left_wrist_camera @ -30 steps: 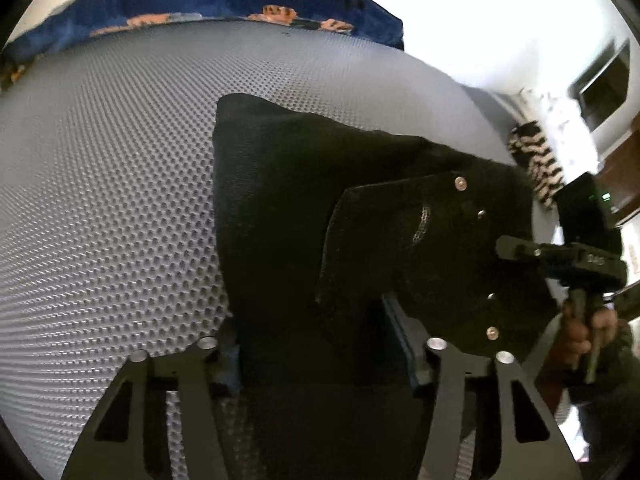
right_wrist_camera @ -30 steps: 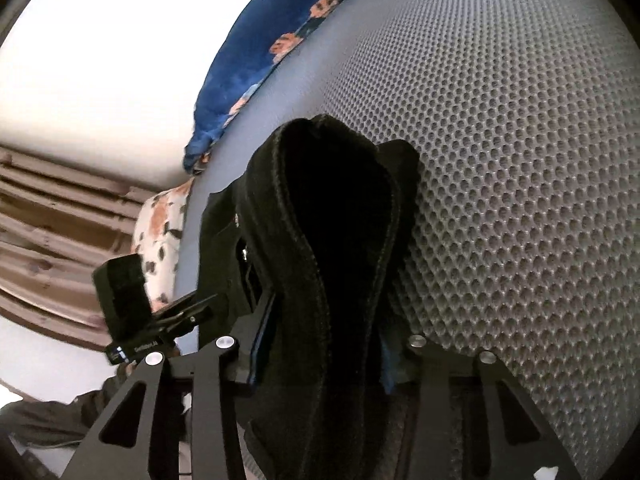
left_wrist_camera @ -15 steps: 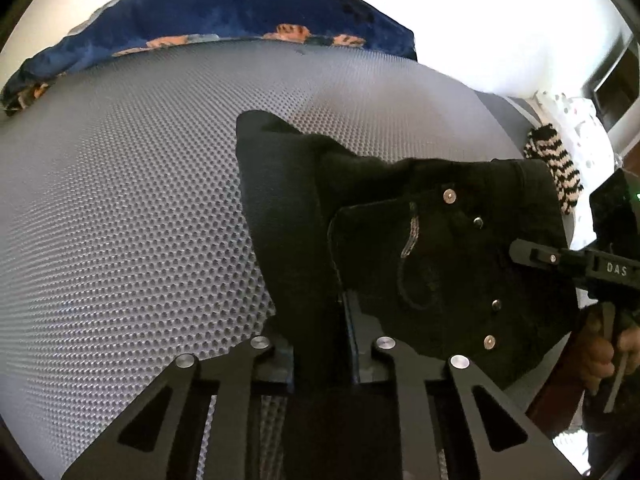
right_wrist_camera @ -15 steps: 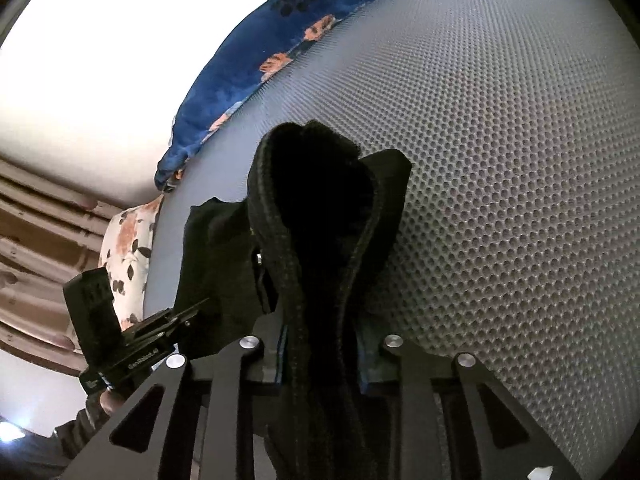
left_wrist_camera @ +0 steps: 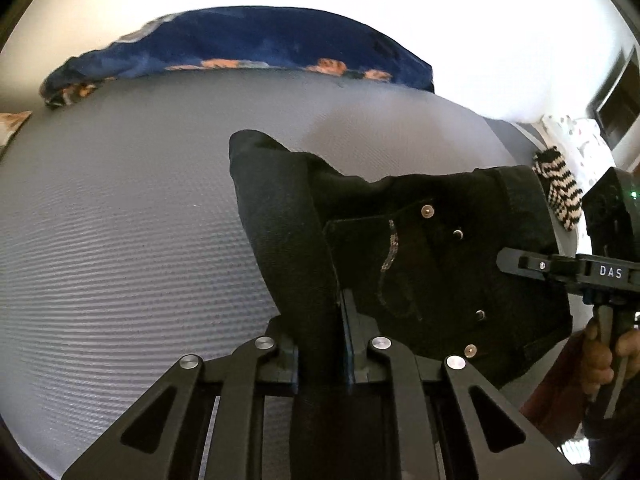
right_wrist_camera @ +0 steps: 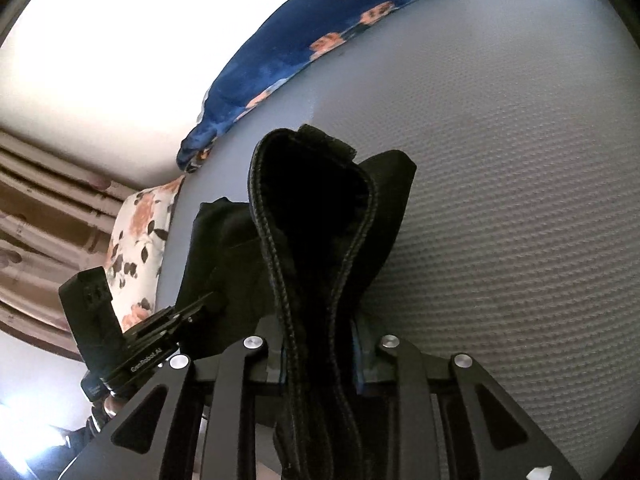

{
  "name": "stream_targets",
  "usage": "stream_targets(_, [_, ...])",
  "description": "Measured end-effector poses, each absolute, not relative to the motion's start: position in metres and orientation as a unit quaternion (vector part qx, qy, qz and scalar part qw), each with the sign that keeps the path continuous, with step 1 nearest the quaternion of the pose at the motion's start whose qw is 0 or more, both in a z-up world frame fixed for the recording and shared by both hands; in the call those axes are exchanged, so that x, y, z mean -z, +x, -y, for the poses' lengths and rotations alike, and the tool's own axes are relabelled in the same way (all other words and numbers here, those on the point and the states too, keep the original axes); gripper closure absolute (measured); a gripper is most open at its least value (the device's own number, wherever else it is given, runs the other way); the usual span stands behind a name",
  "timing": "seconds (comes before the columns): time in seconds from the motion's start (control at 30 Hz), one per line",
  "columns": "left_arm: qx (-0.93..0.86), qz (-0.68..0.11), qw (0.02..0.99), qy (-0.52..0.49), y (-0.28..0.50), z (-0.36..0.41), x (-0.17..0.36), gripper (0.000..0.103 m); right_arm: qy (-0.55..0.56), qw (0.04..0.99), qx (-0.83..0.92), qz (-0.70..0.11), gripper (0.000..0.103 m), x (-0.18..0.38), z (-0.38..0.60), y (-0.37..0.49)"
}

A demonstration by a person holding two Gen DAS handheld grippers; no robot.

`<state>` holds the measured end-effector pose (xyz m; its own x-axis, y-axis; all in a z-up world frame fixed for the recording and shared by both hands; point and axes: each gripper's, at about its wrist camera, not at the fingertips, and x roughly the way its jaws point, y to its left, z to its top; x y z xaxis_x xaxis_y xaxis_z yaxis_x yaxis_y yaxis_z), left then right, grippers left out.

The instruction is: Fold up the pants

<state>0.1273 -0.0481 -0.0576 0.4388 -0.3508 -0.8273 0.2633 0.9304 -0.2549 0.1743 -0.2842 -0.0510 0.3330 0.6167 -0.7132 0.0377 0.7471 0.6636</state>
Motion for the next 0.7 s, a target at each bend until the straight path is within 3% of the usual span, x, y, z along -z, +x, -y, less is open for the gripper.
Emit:
stream_targets(0.33, [0.143,-0.475,0.867,-0.055,0.135,-0.006,0.041,0.087,0.282,0.755,-0.232,-0.545,0.081,0.045,0.227,0.214])
stream_targets(0.7, [0.120,-0.459,0.878,-0.060,0.194,-0.047,0.036,0.087,0.265,0.753,-0.245,-0.550,0.081,0.041,0.185,0.290])
